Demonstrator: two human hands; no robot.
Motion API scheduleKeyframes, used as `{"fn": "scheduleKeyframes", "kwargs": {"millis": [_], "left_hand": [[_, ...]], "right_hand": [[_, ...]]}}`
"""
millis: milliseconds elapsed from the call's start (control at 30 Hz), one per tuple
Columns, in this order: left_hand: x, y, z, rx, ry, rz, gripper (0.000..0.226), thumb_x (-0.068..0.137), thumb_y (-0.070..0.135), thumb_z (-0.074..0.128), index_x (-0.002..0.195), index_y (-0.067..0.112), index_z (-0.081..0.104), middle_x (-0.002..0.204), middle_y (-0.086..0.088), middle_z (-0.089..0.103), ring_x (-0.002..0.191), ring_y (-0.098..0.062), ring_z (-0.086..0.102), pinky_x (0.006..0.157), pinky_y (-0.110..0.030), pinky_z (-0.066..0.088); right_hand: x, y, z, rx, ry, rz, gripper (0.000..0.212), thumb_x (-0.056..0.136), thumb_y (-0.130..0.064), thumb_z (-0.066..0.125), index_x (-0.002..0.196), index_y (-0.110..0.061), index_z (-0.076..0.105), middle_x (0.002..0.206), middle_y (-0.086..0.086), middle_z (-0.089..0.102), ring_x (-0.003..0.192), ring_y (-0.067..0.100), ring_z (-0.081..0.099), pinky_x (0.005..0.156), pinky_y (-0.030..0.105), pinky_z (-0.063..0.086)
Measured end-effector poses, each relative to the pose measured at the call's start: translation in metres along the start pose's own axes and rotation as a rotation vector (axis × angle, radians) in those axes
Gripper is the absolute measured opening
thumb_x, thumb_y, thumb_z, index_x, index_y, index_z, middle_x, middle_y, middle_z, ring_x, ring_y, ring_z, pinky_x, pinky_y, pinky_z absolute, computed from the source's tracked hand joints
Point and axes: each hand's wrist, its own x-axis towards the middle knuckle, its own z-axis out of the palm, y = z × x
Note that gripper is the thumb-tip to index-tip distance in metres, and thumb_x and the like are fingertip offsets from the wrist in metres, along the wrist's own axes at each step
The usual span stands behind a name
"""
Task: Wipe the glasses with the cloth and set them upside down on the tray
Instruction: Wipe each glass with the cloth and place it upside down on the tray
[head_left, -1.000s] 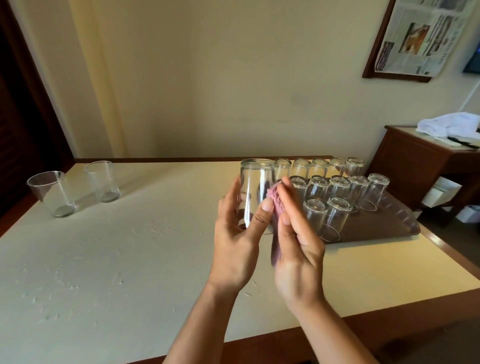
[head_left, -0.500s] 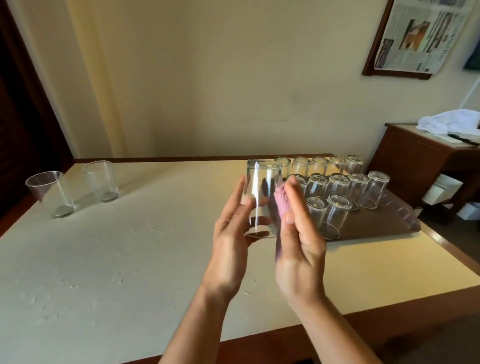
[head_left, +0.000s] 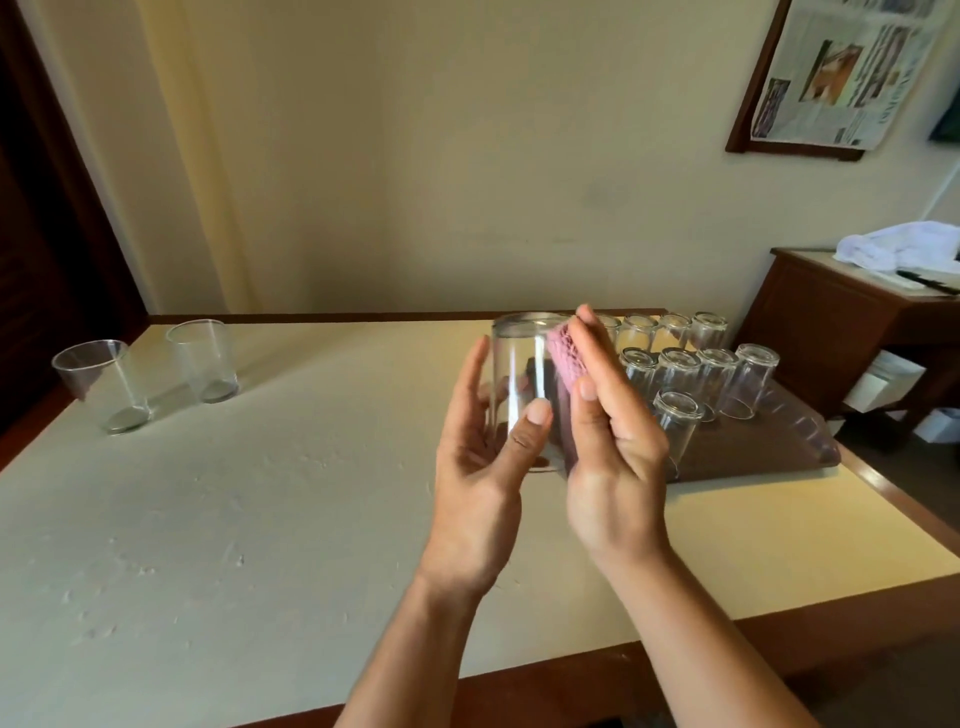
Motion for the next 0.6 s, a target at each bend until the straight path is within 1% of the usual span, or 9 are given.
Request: {"fn": "scheduleKeyframes", "kwargs": {"millis": [33,100,200,267,333,400,467,533,600], "left_hand": [[0.002,0.002,0.001,-0.028,0.037,-0.004,0.072,0.094,0.018,0.071,0.157,0.027,0.039,0.138,-0.005,0.067,0.119,-0.018,0.068,0.092,-0.031,0.056],[0.009,0.006,-0.002,-0.055,0.055,-0.016,0.058,0.096,0.024,0.065,0.152,0.020,0.048,0.136,-0.007,0.068,0.118,-0.020,0.067,0.091,-0.034,0.053],[0.011,0.005,-0.011,-0.058,-0.032,-0.095,0.055,0.099,0.033,0.054,0.152,0.020,0.050,0.138,-0.012,0.067,0.122,-0.031,0.065,0.099,-0.051,0.050],[0.005,0.004,-0.010,-0.052,-0.080,-0.135,0.062,0.098,0.032,0.056,0.158,0.025,0.043,0.135,-0.009,0.069,0.113,-0.031,0.069,0.099,-0.049,0.053],[0.001,0.003,-0.006,-0.039,-0.090,-0.111,0.064,0.097,0.029,0.060,0.158,0.026,0.041,0.132,-0.004,0.072,0.107,-0.025,0.071,0.093,-0.041,0.056],[0.003,0.005,-0.002,-0.034,-0.045,-0.060,0.065,0.097,0.031,0.065,0.157,0.025,0.041,0.137,-0.006,0.069,0.110,-0.026,0.069,0.091,-0.039,0.056],[0.010,0.008,-0.001,-0.040,0.014,-0.049,0.063,0.096,0.035,0.067,0.154,0.023,0.045,0.137,-0.010,0.068,0.104,-0.025,0.068,0.089,-0.040,0.055],[0.015,0.009,-0.005,-0.040,0.002,-0.055,0.051,0.098,0.036,0.061,0.147,0.023,0.056,0.136,-0.009,0.068,0.102,-0.023,0.068,0.092,-0.042,0.055],[0.012,0.007,-0.009,-0.031,-0.081,-0.105,0.047,0.100,0.041,0.053,0.145,0.032,0.058,0.146,-0.007,0.062,0.119,-0.033,0.067,0.103,-0.050,0.051]], "right_hand": [[-0.002,-0.001,0.001,0.003,-0.022,0.002,0.043,0.105,0.000,0.041,0.145,-0.016,0.049,0.159,0.011,0.042,0.150,0.028,0.037,0.120,0.054,0.034],[-0.017,0.000,0.004,0.027,-0.043,0.016,0.044,0.105,0.002,0.041,0.145,-0.015,0.050,0.160,0.012,0.041,0.150,0.032,0.036,0.119,0.058,0.035],[-0.030,0.001,0.004,0.130,-0.017,0.061,0.044,0.104,0.001,0.041,0.147,-0.010,0.045,0.161,0.017,0.038,0.147,0.027,0.043,0.118,0.044,0.039],[-0.017,-0.001,-0.001,0.179,0.003,0.089,0.042,0.107,-0.013,0.044,0.149,-0.014,0.043,0.161,0.016,0.038,0.146,0.025,0.044,0.119,0.041,0.038],[0.000,-0.004,-0.006,0.058,0.035,0.079,0.040,0.108,-0.017,0.044,0.148,-0.019,0.045,0.158,0.008,0.044,0.148,0.022,0.042,0.120,0.044,0.036],[0.002,-0.010,-0.005,-0.032,0.040,0.061,0.044,0.107,-0.013,0.044,0.150,-0.020,0.042,0.154,-0.008,0.050,0.145,0.013,0.045,0.117,0.031,0.040],[-0.011,-0.014,0.000,-0.050,0.022,0.071,0.047,0.106,-0.012,0.047,0.152,-0.018,0.040,0.150,-0.021,0.051,0.140,0.005,0.049,0.110,0.019,0.042],[-0.024,-0.011,0.002,-0.088,0.026,0.052,0.045,0.106,-0.012,0.048,0.151,-0.013,0.043,0.151,-0.010,0.052,0.140,0.008,0.050,0.112,0.024,0.043],[-0.021,-0.007,-0.002,-0.117,0.044,0.011,0.043,0.106,-0.015,0.047,0.148,-0.015,0.045,0.152,0.003,0.052,0.143,0.016,0.048,0.116,0.034,0.042]]}}
